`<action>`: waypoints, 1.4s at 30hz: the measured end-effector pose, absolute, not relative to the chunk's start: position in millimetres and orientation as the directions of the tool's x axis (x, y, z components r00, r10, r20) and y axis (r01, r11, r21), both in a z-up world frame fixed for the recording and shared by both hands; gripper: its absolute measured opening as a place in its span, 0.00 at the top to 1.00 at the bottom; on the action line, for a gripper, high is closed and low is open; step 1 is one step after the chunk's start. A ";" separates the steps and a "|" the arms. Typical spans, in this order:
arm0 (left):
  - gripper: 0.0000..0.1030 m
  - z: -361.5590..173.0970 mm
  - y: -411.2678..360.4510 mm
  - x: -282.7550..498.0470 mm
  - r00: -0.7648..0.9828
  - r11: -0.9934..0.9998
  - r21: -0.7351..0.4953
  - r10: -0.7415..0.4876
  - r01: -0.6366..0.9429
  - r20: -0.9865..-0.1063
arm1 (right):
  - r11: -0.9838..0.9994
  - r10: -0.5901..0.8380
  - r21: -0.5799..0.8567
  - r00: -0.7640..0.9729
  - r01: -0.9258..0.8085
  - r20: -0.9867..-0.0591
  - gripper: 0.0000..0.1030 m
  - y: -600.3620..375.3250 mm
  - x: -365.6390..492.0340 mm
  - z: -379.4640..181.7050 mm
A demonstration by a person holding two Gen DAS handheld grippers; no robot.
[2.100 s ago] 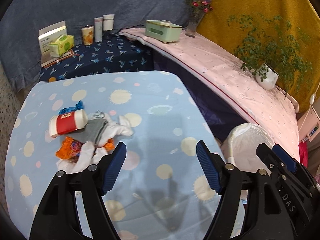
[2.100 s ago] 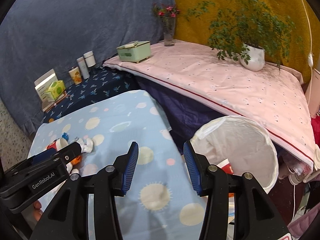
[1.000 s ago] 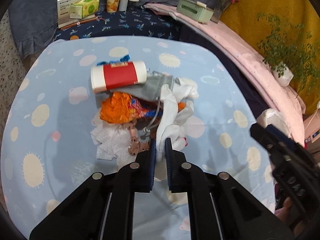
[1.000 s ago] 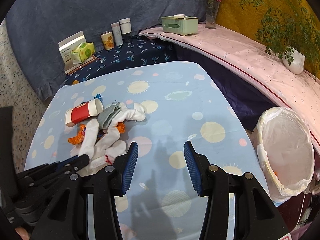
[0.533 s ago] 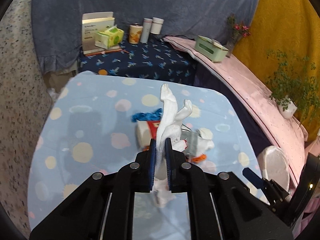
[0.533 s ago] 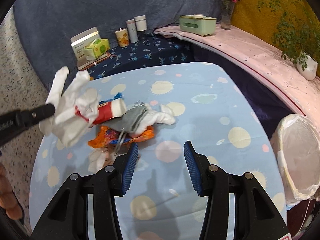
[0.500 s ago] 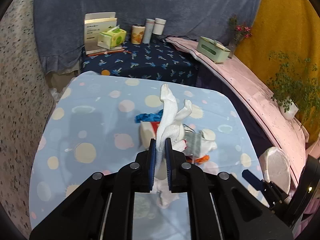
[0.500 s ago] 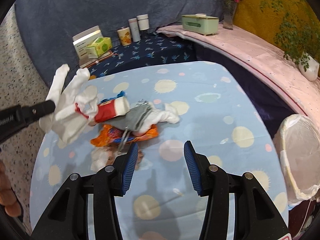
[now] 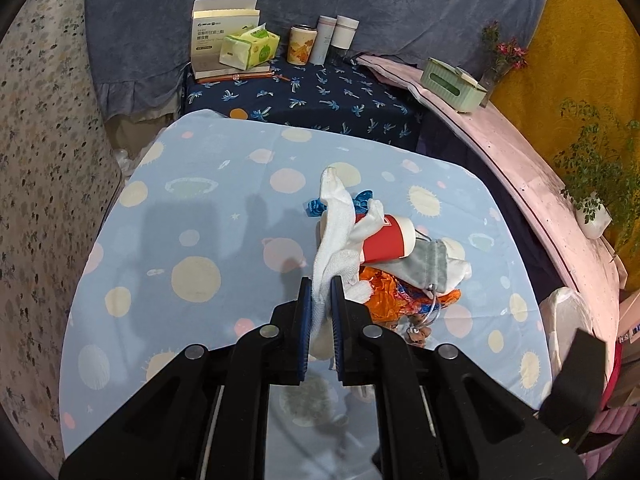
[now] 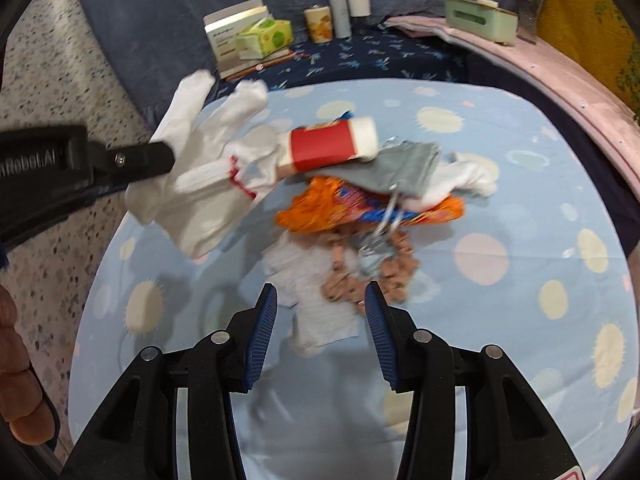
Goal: Collect trash
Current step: 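Grasp the white glove with the left tool while the right tool grasps the white tissue, then carry the glove with the left tool while the right tool carries the tissue to the bin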
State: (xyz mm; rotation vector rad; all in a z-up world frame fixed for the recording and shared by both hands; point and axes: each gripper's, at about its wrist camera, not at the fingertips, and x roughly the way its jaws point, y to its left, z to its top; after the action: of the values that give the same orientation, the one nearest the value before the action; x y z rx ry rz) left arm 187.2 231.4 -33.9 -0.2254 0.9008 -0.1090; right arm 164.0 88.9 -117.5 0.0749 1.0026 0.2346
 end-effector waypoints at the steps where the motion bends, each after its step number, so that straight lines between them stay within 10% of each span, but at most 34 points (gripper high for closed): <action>1: 0.91 -34.6 231.9 187.2 0.616 0.971 -0.241 -0.189 0.000 -0.765 | 0.973 0.228 0.168 0.507 -0.161 -0.831 0.60 91.3 164.8 -123.0; 10: 0.91 -42.3 228.1 184.7 0.597 0.971 -0.239 -0.197 0.009 -0.778 | 0.985 0.161 0.111 0.491 -0.130 -0.856 0.91 84.7 170.1 -144.2; 42: 0.91 32.8 49.6 149.0 0.615 0.925 -0.214 -0.369 0.313 -0.697 | 0.958 0.053 0.258 0.803 0.127 -0.593 0.92 -134.5 103.7 25.3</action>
State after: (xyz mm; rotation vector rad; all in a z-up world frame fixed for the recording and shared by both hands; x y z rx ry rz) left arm 149.0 49.6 32.8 -0.0730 0.8193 -0.3937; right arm 103.7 -134.5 25.3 0.2937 0.6388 -0.0404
